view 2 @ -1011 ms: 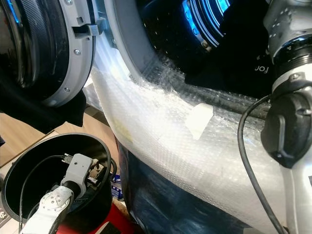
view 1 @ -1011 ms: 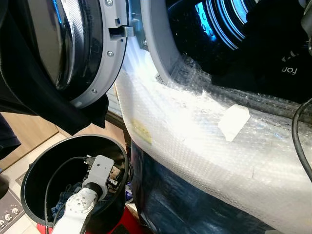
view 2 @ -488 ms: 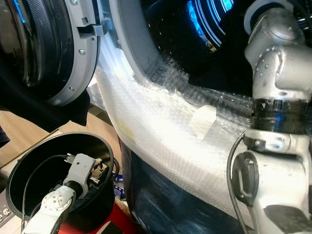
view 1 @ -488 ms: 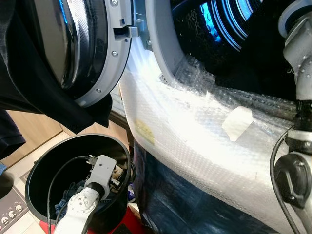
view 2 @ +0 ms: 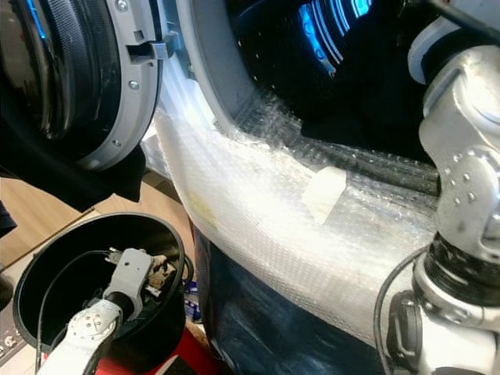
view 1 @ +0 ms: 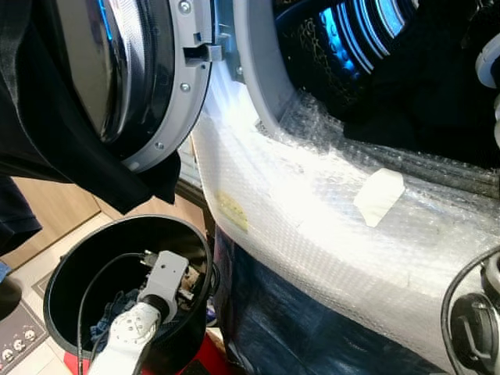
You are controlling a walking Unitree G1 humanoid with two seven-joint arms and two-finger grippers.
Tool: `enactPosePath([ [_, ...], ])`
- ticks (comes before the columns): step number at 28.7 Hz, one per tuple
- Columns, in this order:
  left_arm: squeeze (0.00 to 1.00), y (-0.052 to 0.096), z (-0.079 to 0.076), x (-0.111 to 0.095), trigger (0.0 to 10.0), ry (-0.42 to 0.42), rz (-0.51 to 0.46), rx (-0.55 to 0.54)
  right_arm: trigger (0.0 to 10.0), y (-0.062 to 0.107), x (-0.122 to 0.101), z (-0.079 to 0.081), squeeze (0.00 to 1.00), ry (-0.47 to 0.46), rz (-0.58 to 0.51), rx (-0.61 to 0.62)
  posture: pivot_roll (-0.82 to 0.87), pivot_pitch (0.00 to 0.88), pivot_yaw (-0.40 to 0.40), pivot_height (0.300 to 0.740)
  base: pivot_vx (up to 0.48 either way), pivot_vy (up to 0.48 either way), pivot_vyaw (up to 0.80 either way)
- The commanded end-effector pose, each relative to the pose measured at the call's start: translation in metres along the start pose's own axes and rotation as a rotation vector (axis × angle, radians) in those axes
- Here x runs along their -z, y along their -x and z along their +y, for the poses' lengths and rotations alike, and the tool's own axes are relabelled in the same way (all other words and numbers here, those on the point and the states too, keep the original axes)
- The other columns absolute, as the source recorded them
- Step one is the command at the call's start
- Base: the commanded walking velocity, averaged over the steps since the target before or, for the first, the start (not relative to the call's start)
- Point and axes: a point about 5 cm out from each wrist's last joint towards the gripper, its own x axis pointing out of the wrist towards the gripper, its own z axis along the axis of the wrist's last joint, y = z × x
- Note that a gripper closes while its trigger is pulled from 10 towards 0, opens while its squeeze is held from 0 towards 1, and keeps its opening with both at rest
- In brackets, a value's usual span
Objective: Clothes washing
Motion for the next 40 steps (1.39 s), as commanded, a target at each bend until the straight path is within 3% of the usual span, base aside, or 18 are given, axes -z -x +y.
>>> enactPosePath([
  [1,0.00,0.000,-0.007,0.000,10.0,0.002,0.007,0.032,10.0,0.003,0.008,0.001,0.00,0.072,0.052,0.008,-0.10,0.112,0.005,0.740,0.000,0.000,0.00],
  [6,0.00,0.000,-0.007,0.001,10.0,0.002,0.010,0.033,10.0,-0.001,0.014,-0.002,0.00,0.036,0.070,0.051,-0.09,0.110,0.002,0.740,0.000,0.000,0.00],
  [7,0.00,0.001,-0.007,0.001,10.0,0.003,0.009,0.032,10.0,-0.001,0.014,-0.003,0.75,0.033,0.065,0.052,-0.09,0.108,-0.001,0.740,0.000,0.000,0.00],
  [8,0.00,0.001,-0.007,0.001,10.0,0.003,0.008,0.031,10.0,-0.001,0.014,-0.004,0.75,0.032,0.063,0.053,-0.08,0.108,-0.002,0.740,0.000,0.000,0.00],
  [9,0.00,0.001,-0.005,0.001,10.0,0.004,0.008,0.023,10.0,-0.001,0.014,-0.006,1.00,0.062,0.039,0.068,-0.08,0.109,-0.003,0.740,0.000,0.000,0.00],
  [14,0.00,0.002,-0.005,0.001,10.0,0.005,0.008,0.018,10.0,0.000,0.015,-0.013,1.00,0.105,0.008,0.098,-0.08,0.109,-0.008,0.740,0.000,0.000,0.00],
  [18,0.00,0.002,-0.006,0.000,10.0,0.007,0.008,0.020,10.0,0.003,0.021,-0.029,1.00,0.030,-0.021,0.155,-0.08,0.108,-0.007,0.740,0.000,0.000,0.00],
  [19,0.00,0.002,-0.006,0.000,10.0,0.008,0.006,0.021,10.0,0.004,0.022,-0.028,0.48,0.019,-0.019,0.140,-0.09,0.108,-0.005,0.740,0.000,0.000,0.00],
  [21,0.00,0.001,-0.006,0.000,10.0,0.008,0.005,0.021,10.0,0.004,0.022,-0.028,0.48,0.017,-0.018,0.134,-0.09,0.108,-0.005,0.740,0.000,0.000,0.00],
  [22,0.00,0.001,-0.006,-0.001,10.0,0.009,0.001,0.024,10.0,0.004,0.024,-0.027,0.00,0.020,-0.016,0.128,-0.08,0.107,-0.006,0.740,0.000,0.000,0.00],
  [23,0.00,0.001,-0.006,-0.001,10.0,0.010,0.000,0.026,0.0,0.004,0.024,-0.027,0.00,0.023,-0.022,0.128,-0.09,0.107,-0.003,0.740,0.000,0.000,0.00],
  [30,0.00,0.001,-0.007,-0.002,10.0,0.010,-0.002,0.035,0.0,0.004,0.018,-0.028,0.00,0.031,-0.064,0.118,-0.08,0.108,-0.003,0.740,0.000,0.000,0.00],
  [31,0.00,0.001,-0.008,-0.002,10.0,0.011,-0.002,0.036,3.3,0.004,0.017,-0.028,0.00,0.031,-0.065,0.120,-0.08,0.107,-0.004,0.740,0.000,0.000,0.00],
  [32,0.00,0.001,-0.008,-0.002,10.0,0.011,-0.003,0.037,3.3,0.004,0.017,-0.029,0.00,0.031,-0.065,0.121,-0.08,0.107,-0.004,0.740,0.000,0.000,0.00],
  [33,0.00,0.001,-0.008,-0.002,10.0,0.012,-0.003,0.038,10.0,0.004,0.016,-0.030,0.00,0.030,-0.063,0.119,-0.08,0.106,-0.003,0.740,0.000,0.000,0.00],
  [40,0.00,0.000,-0.009,-0.003,10.0,0.014,-0.005,0.045,10.0,0.015,0.010,-0.028,0.00,0.043,-0.038,-0.012,-0.09,0.105,-0.002,0.740,0.000,0.000,0.00],
])
